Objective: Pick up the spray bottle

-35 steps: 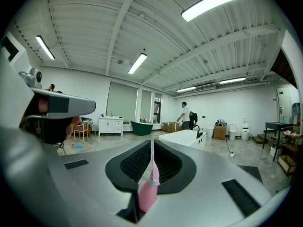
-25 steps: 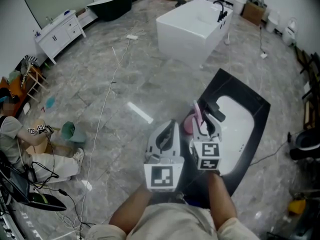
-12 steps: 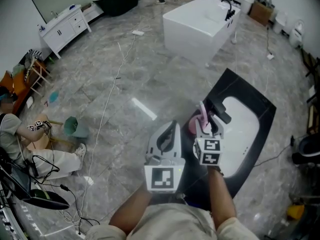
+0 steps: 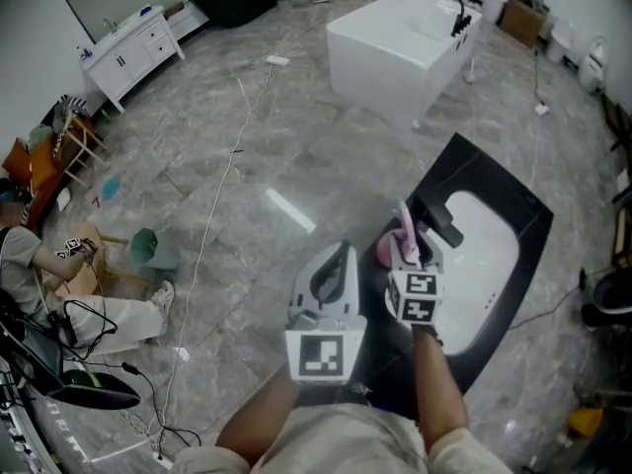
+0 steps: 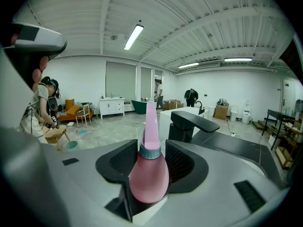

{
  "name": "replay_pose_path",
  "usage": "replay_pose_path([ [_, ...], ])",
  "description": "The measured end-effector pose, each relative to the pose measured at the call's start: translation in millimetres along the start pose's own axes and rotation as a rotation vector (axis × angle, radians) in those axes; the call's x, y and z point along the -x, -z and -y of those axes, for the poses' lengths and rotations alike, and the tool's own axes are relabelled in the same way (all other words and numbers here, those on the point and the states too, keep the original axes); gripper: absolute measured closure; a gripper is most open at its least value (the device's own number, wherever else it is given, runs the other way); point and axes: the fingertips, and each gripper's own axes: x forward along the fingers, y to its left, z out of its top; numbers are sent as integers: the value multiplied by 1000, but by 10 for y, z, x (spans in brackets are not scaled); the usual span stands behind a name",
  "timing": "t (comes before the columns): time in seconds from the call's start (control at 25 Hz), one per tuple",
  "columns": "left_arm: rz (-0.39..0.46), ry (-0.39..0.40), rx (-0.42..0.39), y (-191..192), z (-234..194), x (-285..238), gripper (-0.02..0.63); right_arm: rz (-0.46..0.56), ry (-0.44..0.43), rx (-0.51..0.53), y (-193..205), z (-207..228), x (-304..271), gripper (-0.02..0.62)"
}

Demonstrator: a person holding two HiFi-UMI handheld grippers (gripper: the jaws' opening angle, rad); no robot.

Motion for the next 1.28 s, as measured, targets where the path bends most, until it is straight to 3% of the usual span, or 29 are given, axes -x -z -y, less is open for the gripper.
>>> replay_pose_path([
  [0.32,-28,-2,2,147,36,-27,604,35,-5,0,17,-4,-26,442],
  [0.76,-19,-8,-9,72,64,-7,604,74,-14,0,-98,8,101,456],
  [1.28,28,-9,-3,-193,116,149,604,175,-13,5,-607,-110,643,457],
])
